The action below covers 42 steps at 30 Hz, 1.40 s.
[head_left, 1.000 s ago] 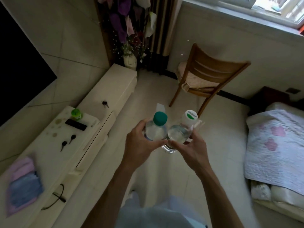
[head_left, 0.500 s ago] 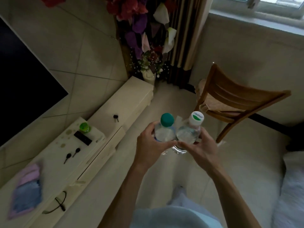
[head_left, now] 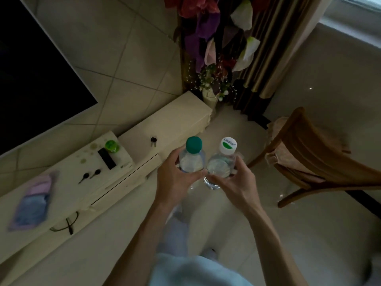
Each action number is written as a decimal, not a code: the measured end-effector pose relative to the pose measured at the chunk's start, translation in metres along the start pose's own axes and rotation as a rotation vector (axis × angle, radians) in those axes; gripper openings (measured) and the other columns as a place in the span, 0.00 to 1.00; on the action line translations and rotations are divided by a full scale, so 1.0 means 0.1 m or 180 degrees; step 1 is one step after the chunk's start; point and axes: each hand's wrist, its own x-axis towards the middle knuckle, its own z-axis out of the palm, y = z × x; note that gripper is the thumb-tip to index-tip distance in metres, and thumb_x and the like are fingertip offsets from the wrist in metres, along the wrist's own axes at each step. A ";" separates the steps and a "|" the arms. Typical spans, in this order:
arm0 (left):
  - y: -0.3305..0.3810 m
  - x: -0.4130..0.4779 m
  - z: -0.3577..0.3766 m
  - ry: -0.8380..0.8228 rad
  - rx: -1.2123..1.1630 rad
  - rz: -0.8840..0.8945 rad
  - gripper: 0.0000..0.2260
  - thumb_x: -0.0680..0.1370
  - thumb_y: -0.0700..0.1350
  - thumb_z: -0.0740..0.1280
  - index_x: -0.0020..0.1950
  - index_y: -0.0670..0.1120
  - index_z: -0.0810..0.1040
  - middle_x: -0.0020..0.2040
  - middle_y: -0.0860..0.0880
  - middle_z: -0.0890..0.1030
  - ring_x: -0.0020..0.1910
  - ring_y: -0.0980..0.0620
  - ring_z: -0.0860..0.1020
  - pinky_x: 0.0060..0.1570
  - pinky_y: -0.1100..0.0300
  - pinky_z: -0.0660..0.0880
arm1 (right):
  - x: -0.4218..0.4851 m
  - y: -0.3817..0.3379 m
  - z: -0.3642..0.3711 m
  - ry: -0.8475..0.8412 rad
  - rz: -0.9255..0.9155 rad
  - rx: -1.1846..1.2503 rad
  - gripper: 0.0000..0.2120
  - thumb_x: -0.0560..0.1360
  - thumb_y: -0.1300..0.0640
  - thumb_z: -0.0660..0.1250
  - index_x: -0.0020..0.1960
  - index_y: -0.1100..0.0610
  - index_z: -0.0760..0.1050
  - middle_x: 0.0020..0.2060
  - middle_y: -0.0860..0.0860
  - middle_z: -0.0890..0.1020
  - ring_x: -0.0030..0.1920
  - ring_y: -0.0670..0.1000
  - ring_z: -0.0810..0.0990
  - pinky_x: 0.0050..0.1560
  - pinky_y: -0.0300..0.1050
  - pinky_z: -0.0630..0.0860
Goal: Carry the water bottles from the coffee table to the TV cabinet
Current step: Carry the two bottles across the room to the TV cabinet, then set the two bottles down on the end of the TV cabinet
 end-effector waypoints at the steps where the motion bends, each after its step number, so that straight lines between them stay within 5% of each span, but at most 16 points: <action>1: -0.03 0.12 0.01 0.0038 -0.0003 -0.0041 0.29 0.60 0.47 0.81 0.59 0.48 0.77 0.52 0.53 0.83 0.49 0.57 0.79 0.40 0.76 0.73 | 0.11 -0.01 0.04 -0.0041 0.0014 -0.0027 0.30 0.63 0.52 0.81 0.62 0.50 0.74 0.50 0.39 0.81 0.49 0.37 0.80 0.50 0.43 0.81; 8: -0.23 1.18 0.11 0.0048 -0.0027 -0.0265 0.31 0.60 0.47 0.82 0.61 0.47 0.76 0.55 0.51 0.82 0.55 0.52 0.80 0.54 0.58 0.77 | 1.05 -0.01 0.31 -0.0238 0.0168 -0.0320 0.30 0.64 0.51 0.80 0.62 0.44 0.73 0.53 0.40 0.81 0.52 0.42 0.81 0.51 0.42 0.80; 13: -0.14 2.01 -0.04 0.0061 -0.0086 -0.0311 0.33 0.60 0.48 0.82 0.63 0.51 0.74 0.51 0.59 0.77 0.51 0.58 0.77 0.46 0.72 0.71 | 1.85 -0.13 0.49 -0.0245 0.0515 -0.0555 0.25 0.62 0.53 0.81 0.50 0.37 0.72 0.45 0.38 0.82 0.45 0.38 0.82 0.45 0.37 0.77; 20: -0.13 2.84 -0.34 0.0298 -0.0113 -0.0290 0.31 0.61 0.48 0.81 0.61 0.53 0.74 0.46 0.71 0.73 0.45 0.72 0.73 0.46 0.73 0.72 | 2.79 -0.27 0.81 -0.0397 0.0636 -0.0672 0.28 0.63 0.53 0.81 0.60 0.47 0.75 0.51 0.44 0.83 0.50 0.44 0.82 0.46 0.38 0.76; 28: -0.23 3.27 -0.35 0.0826 0.0186 -0.0751 0.34 0.62 0.49 0.81 0.64 0.49 0.73 0.53 0.60 0.75 0.51 0.59 0.74 0.50 0.63 0.71 | 3.63 -0.31 1.10 -0.1087 0.0484 -0.0878 0.25 0.65 0.53 0.80 0.57 0.45 0.73 0.45 0.37 0.80 0.48 0.39 0.80 0.48 0.38 0.77; 33: -0.24 3.48 -0.09 0.1256 0.0145 -0.1176 0.33 0.61 0.49 0.81 0.63 0.50 0.73 0.51 0.58 0.77 0.50 0.56 0.76 0.49 0.62 0.72 | 4.20 -0.23 1.21 -0.1904 0.0264 -0.1021 0.25 0.65 0.56 0.80 0.55 0.44 0.70 0.43 0.36 0.79 0.46 0.36 0.79 0.38 0.25 0.73; 42: -0.38 4.04 0.32 0.1403 0.0055 -0.1726 0.33 0.61 0.51 0.80 0.63 0.50 0.73 0.54 0.54 0.80 0.49 0.55 0.77 0.47 0.62 0.72 | 4.97 -0.05 1.45 -0.2628 0.0069 -0.1578 0.35 0.64 0.50 0.80 0.66 0.52 0.71 0.57 0.49 0.81 0.53 0.47 0.78 0.49 0.39 0.71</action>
